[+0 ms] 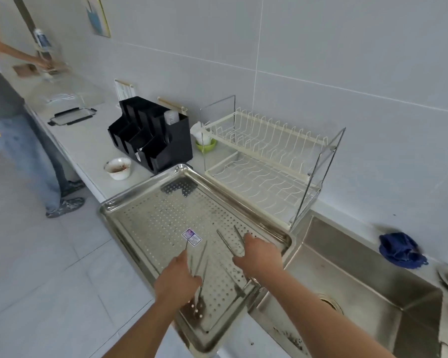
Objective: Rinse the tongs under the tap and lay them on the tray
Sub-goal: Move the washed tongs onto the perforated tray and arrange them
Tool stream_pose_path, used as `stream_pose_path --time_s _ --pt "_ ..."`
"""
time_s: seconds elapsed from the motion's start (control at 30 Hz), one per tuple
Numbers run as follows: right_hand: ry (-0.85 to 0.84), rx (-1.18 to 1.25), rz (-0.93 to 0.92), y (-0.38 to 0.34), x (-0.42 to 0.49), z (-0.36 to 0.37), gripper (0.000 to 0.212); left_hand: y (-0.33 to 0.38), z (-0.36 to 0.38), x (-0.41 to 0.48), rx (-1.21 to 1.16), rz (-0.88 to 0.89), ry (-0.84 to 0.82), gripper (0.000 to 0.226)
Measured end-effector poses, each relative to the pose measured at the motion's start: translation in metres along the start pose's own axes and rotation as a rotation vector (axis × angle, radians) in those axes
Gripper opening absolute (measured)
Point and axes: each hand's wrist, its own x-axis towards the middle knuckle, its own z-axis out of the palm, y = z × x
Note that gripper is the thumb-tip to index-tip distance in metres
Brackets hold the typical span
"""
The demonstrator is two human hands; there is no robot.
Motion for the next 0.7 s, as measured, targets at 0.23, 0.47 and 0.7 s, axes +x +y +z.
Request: stream_pose_path --time_s 0.23,0.47,0.7 --pt "-0.067 0.014 0.134 -0.015 0.040 0.032 0.039 -0.014 0.010 0.054 0.037 0.108 -0.093 0.065" --pt "-0.039 0.045 0.295 -0.035 0.043 0.056 0.045 -0.038 0.014 0.090 0.300 0.308 -0.137 0.074" --pt "-0.016 0.065 0.395 -0.050 0.031 0.054 0.039 -0.046 0.009 0.110 0.411 0.478 -0.116 0.076"
